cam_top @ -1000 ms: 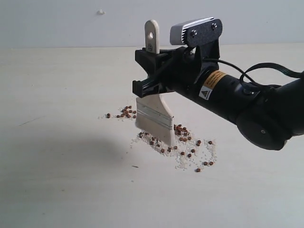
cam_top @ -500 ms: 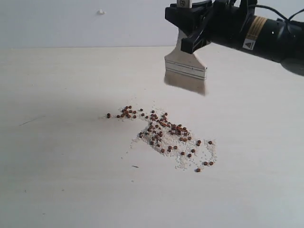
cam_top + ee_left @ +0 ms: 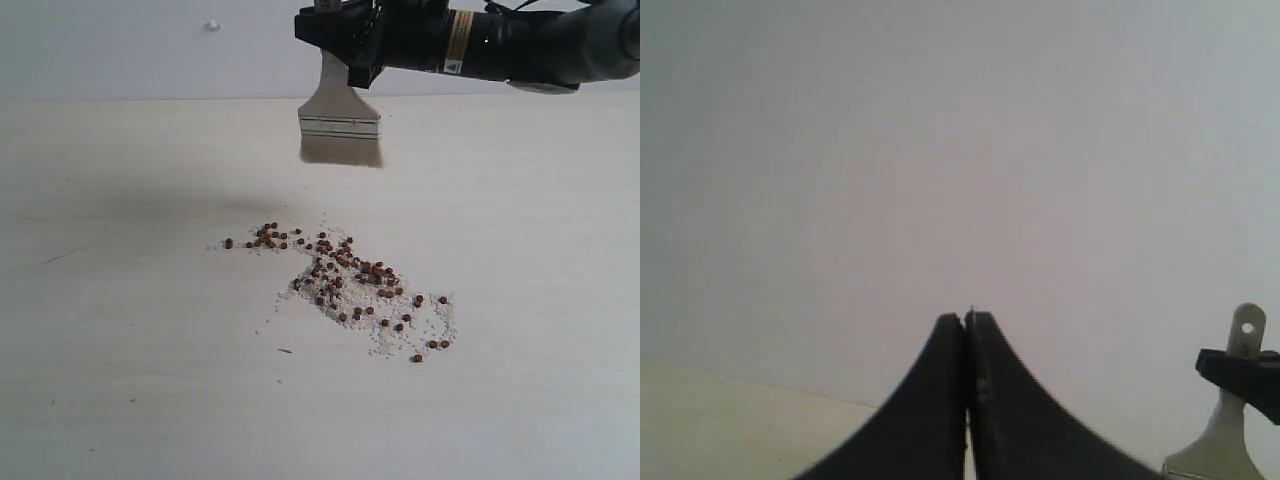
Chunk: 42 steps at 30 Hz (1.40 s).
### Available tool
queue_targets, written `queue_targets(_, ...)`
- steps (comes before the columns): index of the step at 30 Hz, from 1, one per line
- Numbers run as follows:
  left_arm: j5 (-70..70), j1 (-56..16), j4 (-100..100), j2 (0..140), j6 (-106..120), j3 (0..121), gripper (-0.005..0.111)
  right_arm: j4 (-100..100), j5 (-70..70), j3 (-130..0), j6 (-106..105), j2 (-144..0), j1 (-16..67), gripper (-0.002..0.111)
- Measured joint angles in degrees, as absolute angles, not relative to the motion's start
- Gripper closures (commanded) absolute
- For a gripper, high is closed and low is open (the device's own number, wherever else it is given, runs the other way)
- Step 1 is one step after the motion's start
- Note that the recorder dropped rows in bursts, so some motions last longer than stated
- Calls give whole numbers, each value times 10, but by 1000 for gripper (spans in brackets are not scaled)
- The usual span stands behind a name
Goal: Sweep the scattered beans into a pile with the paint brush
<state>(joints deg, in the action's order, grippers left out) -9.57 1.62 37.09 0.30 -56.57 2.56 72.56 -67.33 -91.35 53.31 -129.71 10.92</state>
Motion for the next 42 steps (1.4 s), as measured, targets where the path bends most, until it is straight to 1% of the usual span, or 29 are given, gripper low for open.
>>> queue_targets(5,-96,16,371,3,-566,26,107,782,-686,-1017,606,-1369,109,108)
queue_targets(11,-95,16,371,3,-566,26,107,830,-688,-1089,668,-1411,109,108)
queue_targets(25,-95,16,371,3,-566,26,107,813,-696,-1100,702,-1444,109,108)
queue_targets(42,-95,16,371,3,-566,26,107,931,-701,-1100,857,-1449,109,108)
